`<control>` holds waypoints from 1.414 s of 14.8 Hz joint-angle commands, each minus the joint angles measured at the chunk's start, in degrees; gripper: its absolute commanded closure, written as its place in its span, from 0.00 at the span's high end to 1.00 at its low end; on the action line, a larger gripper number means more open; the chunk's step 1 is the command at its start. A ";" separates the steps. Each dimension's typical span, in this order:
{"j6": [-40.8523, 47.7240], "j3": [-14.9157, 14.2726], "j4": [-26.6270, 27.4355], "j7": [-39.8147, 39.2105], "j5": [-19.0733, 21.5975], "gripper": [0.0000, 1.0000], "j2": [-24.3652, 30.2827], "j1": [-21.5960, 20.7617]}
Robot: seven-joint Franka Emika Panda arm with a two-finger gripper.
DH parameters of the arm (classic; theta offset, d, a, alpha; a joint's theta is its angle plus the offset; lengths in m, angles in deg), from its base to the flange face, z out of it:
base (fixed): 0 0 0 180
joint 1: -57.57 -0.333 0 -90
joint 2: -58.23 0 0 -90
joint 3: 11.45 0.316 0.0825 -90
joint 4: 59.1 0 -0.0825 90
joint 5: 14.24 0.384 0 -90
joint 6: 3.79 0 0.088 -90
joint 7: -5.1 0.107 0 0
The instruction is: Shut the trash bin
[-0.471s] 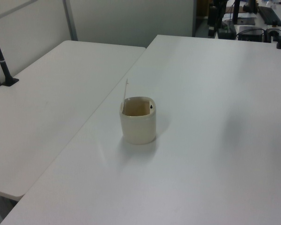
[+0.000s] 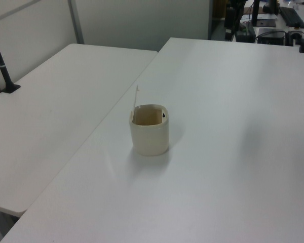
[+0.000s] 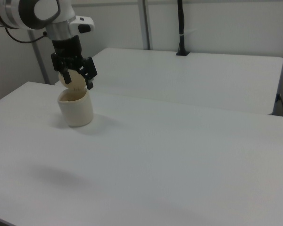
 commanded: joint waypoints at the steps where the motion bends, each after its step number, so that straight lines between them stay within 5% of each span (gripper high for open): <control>1: -0.86 -0.21 1.05 -0.97 -0.03 1.00 0.66 -0.67; 10: -1.21 0.58 0.79 -3.60 0.06 1.00 -0.74 -0.75; 16: -3.66 1.38 -8.52 -3.52 -0.30 0.99 -9.44 -5.58; 20: -12.96 1.46 -8.70 3.49 -0.38 0.81 -12.95 -10.14; 21: -17.17 1.38 -9.14 8.21 -0.56 0.68 -14.79 -12.25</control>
